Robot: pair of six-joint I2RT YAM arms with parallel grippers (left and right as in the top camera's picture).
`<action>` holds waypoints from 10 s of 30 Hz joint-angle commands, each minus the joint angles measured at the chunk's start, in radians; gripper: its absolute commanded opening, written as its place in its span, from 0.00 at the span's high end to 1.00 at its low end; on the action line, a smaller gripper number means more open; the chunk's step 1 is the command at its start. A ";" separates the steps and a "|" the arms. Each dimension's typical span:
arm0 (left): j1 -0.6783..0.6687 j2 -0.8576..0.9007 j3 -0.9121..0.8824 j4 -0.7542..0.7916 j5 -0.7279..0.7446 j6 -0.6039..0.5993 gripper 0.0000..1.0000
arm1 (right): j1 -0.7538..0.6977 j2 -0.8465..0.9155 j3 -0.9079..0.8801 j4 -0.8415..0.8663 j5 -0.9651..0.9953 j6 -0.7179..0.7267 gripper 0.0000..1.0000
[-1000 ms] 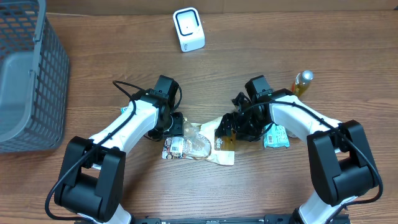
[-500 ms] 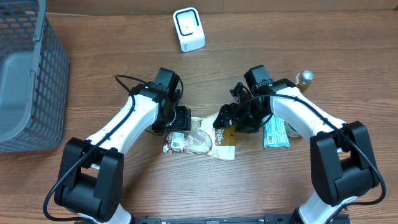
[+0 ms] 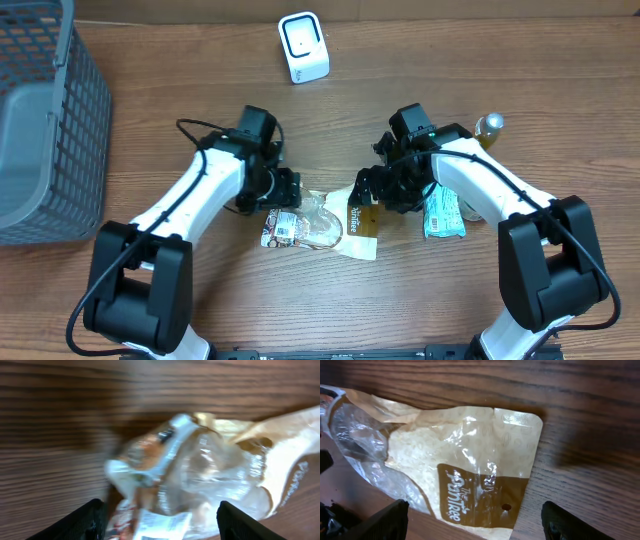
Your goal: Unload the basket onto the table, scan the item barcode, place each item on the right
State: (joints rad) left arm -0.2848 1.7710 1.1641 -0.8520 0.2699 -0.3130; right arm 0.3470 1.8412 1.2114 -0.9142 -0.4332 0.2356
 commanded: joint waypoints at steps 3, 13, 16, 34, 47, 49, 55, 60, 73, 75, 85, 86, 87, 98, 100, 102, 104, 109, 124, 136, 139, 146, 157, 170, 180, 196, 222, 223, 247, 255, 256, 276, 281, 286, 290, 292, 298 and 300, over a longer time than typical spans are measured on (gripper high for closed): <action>0.011 -0.019 0.016 -0.008 0.011 0.021 0.28 | 0.009 -0.024 0.032 -0.008 0.014 0.032 0.17; -0.020 -0.005 -0.066 0.075 -0.098 -0.117 0.32 | 0.020 -0.023 0.019 0.004 0.014 0.053 0.14; -0.023 -0.005 -0.101 0.118 -0.074 -0.119 0.34 | 0.020 -0.023 -0.002 0.016 0.014 0.053 0.14; -0.024 -0.003 -0.129 0.132 -0.094 -0.121 0.35 | 0.104 -0.023 -0.027 0.096 0.056 0.105 0.13; -0.024 -0.003 -0.130 0.130 -0.094 -0.121 0.34 | 0.204 -0.023 -0.029 0.109 0.275 0.230 0.11; -0.024 -0.003 -0.130 0.130 -0.094 -0.121 0.34 | 0.214 -0.023 -0.029 0.112 0.302 0.255 0.09; -0.024 -0.003 -0.130 0.131 -0.097 -0.121 0.34 | 0.224 -0.021 -0.060 0.146 0.298 0.271 0.08; -0.024 -0.003 -0.130 0.131 -0.097 -0.121 0.34 | 0.225 -0.021 -0.140 0.227 0.288 0.315 0.04; -0.024 -0.003 -0.130 0.131 -0.097 -0.121 0.31 | 0.226 -0.021 -0.340 0.593 -0.085 0.346 0.03; -0.024 -0.003 -0.130 0.132 -0.097 -0.121 0.31 | 0.226 -0.021 -0.341 0.613 -0.086 0.353 0.02; -0.024 -0.003 -0.130 0.131 -0.097 -0.121 0.31 | 0.226 -0.021 -0.341 0.700 -0.119 0.402 0.06; -0.024 -0.003 -0.130 0.131 -0.097 -0.121 0.31 | 0.226 -0.021 -0.341 0.706 -0.119 0.408 0.09; -0.024 -0.003 -0.130 0.131 -0.097 -0.121 0.31 | 0.226 -0.021 -0.341 0.716 -0.118 0.417 0.10; -0.024 -0.003 -0.130 0.131 -0.097 -0.117 0.31 | 0.226 -0.021 -0.341 0.780 -0.179 0.419 0.55; -0.024 -0.003 -0.130 0.131 -0.097 -0.117 0.31 | 0.225 -0.021 -0.341 0.795 -0.206 0.419 0.56; -0.024 -0.003 -0.130 0.131 -0.097 -0.116 0.31 | 0.225 -0.021 -0.341 0.814 -0.224 0.418 0.55; -0.024 -0.003 -0.130 0.131 -0.097 -0.113 0.31 | 0.225 -0.021 -0.341 0.831 -0.233 0.418 0.55; -0.024 -0.003 -0.130 0.131 -0.097 -0.113 0.31 | 0.212 -0.021 -0.341 0.843 -0.264 0.414 0.62; -0.023 -0.005 -0.125 0.130 -0.094 -0.111 0.19 | 0.201 -0.021 -0.341 0.819 -0.204 0.359 0.88; -0.023 -0.146 0.107 0.005 -0.061 -0.003 0.20 | 0.178 -0.021 -0.341 0.716 -0.223 0.217 0.96; -0.022 -0.202 0.170 -0.045 -0.106 0.015 0.19 | 0.161 -0.022 -0.341 0.692 -0.243 0.132 0.96; 0.007 -0.296 0.257 -0.141 -0.232 0.027 0.18 | 0.086 -0.039 -0.341 0.675 -0.478 -0.040 0.96; 0.254 -0.314 0.260 -0.221 -0.235 0.071 0.09 | 0.004 -0.249 -0.341 0.410 -0.597 -0.219 0.96; 0.441 -0.311 0.258 -0.222 -0.219 0.037 0.01 | 0.004 -0.585 -0.339 0.247 -0.598 -0.218 0.96; 0.441 -0.311 0.258 -0.222 -0.219 0.037 0.00 | 0.004 -0.630 -0.339 0.160 -0.750 -0.206 0.96; 0.441 -0.311 0.258 -0.222 -0.219 0.037 0.01 | 0.004 -0.629 -0.339 0.160 -0.983 -0.206 0.95; 0.441 -0.311 0.258 -0.222 -0.219 0.037 0.01 | 0.004 -0.629 -0.339 0.176 -1.009 -0.029 0.96; 0.441 -0.311 0.258 -0.222 -0.219 0.037 0.00 | 0.004 -0.629 -0.339 0.176 -1.009 -0.029 0.96; 0.441 -0.311 0.258 -0.222 -0.219 0.037 0.01 | 0.004 -0.629 -0.340 0.198 -0.800 -0.030 0.96; 0.441 -0.311 0.258 -0.222 -0.219 0.037 0.01 | 0.007 -0.629 -0.340 0.171 -0.379 -0.113 0.96; 0.441 -0.311 0.258 -0.222 -0.219 0.037 0.00 | 0.007 -0.629 -0.340 0.171 -0.379 -0.134 0.96; 0.441 -0.311 0.258 -0.222 -0.219 0.037 0.01 | 0.015 -0.515 0.327 -0.440 -0.159 -0.161 0.96; 0.441 -0.311 0.258 -0.222 -0.219 0.037 0.00 | 0.095 -0.428 0.520 -0.559 0.026 -0.182 0.97; 0.441 -0.311 0.258 -0.222 -0.219 0.037 0.00 | 0.198 -0.371 0.535 -0.520 0.098 -0.236 0.96; 0.441 -0.311 0.258 -0.222 -0.219 0.037 0.00 | 0.274 -0.303 0.534 -0.463 0.158 -0.336 0.96; 0.441 -0.311 0.258 -0.222 -0.219 0.037 0.01 | 0.303 -0.266 0.534 -0.435 0.246 -0.372 0.96; 0.441 -0.311 0.258 -0.222 -0.219 0.037 0.00 | 0.325 -0.159 0.529 -0.417 0.266 -0.343 0.96; 0.441 -0.311 0.258 -0.222 -0.219 0.037 0.01 | 0.325 -0.124 0.528 -0.415 0.268 -0.341 0.96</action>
State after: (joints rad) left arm 0.1532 1.4681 1.4082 -1.0744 0.0410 -0.2695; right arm 0.6701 1.6905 1.7233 -1.3354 -0.1913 -0.1017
